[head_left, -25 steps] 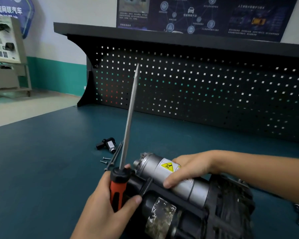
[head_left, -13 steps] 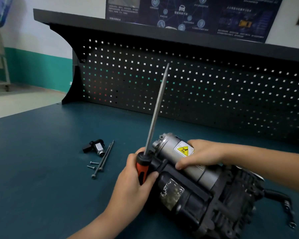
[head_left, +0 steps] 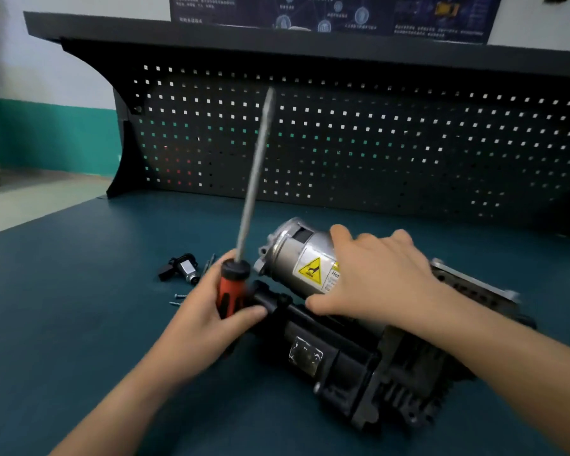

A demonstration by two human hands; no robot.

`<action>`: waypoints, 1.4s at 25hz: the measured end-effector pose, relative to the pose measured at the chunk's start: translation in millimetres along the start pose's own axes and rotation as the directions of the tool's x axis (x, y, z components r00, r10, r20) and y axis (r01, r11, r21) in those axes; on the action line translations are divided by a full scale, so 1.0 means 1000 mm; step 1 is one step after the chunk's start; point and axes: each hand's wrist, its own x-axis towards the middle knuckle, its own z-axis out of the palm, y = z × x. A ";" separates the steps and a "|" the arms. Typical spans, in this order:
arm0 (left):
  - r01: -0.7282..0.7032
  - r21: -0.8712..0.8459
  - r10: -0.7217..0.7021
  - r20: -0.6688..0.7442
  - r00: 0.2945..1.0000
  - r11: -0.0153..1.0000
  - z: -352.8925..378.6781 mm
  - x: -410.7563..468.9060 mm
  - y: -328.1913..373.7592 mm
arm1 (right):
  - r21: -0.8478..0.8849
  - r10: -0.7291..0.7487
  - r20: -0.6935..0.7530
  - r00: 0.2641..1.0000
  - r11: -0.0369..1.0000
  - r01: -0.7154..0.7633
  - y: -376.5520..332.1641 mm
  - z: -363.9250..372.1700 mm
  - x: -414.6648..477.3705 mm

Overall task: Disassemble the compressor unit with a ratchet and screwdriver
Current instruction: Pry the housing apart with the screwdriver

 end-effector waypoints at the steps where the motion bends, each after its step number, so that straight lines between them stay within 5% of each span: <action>1: 0.004 -0.056 -0.006 -0.041 0.999 0.998 -0.013 0.001 0.006 | -0.035 -0.037 -0.036 0.999 0.999 0.036 -0.010 0.000 -0.005; 5: 0.013 -0.253 -0.043 -0.112 0.993 0.967 -0.046 0.007 0.020 | -0.219 -0.141 -0.086 0.986 0.968 0.119 -0.038 -0.002 -0.017; 11: 0.141 -0.283 -0.119 0.095 0.988 0.949 -0.033 0.007 0.025 | -0.254 -0.182 -0.090 0.979 0.955 0.154 -0.048 -0.006 -0.033; 22: 0.224 -0.324 -0.215 0.063 0.974 0.919 -0.034 0.008 0.021 | -0.350 -0.286 -0.117 0.951 0.908 0.230 -0.036 -0.030 -0.059; 24: 0.249 -0.344 -0.234 0.085 0.968 0.905 -0.036 0.006 0.021 | -0.247 -0.177 -0.184 0.967 0.960 0.129 0.000 -0.046 -0.075; 27: 0.274 -0.323 -0.259 0.090 0.962 0.906 -0.036 0.003 0.023 | 0.187 0.091 0.180 0.980 0.975 -0.124 0.046 -0.058 -0.093; 29: 0.271 -0.345 -0.263 0.073 0.962 0.899 -0.035 0.001 0.024 | 0.428 0.064 0.209 0.976 0.891 -0.151 0.055 -0.048 -0.095; 35: 0.250 -0.316 -0.266 -0.008 0.964 0.915 -0.031 -0.003 0.027 | 0.493 0.062 0.132 0.989 0.861 -0.120 0.062 -0.032 -0.090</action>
